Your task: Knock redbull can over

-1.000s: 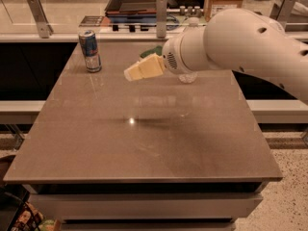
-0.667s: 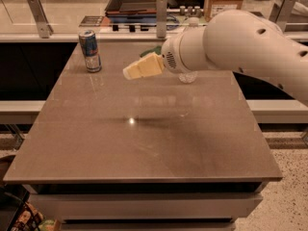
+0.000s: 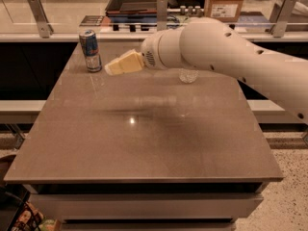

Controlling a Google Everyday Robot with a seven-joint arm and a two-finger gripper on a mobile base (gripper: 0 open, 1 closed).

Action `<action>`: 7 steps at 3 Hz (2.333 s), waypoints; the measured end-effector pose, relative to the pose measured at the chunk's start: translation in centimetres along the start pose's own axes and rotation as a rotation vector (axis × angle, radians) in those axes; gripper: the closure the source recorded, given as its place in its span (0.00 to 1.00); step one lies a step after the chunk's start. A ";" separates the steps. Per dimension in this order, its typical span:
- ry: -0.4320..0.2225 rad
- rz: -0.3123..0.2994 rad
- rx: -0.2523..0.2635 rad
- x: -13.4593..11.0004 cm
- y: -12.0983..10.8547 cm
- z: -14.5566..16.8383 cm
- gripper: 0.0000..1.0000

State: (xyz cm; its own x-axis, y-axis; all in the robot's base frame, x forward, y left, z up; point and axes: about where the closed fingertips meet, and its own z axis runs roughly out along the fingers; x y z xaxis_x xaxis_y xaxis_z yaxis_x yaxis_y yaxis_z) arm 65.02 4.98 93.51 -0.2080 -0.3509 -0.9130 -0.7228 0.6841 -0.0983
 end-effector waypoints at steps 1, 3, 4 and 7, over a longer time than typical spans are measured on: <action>-0.055 -0.017 -0.055 -0.6 1.5 3.6 0.00; -0.191 -0.001 -0.124 -2.9 3.9 9.9 0.00; -0.267 0.017 -0.103 -4.8 3.8 12.1 0.00; -0.304 0.074 -0.093 -5.0 3.3 17.4 0.00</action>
Offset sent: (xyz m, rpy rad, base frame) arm 0.0485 0.1106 -0.0231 0.1638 -0.0920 0.1794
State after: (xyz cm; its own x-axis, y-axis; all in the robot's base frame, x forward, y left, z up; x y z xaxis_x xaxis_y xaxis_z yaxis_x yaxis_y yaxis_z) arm 75.10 20.11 90.91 -0.0661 -0.0859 -0.9941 -0.7729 0.6345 -0.0034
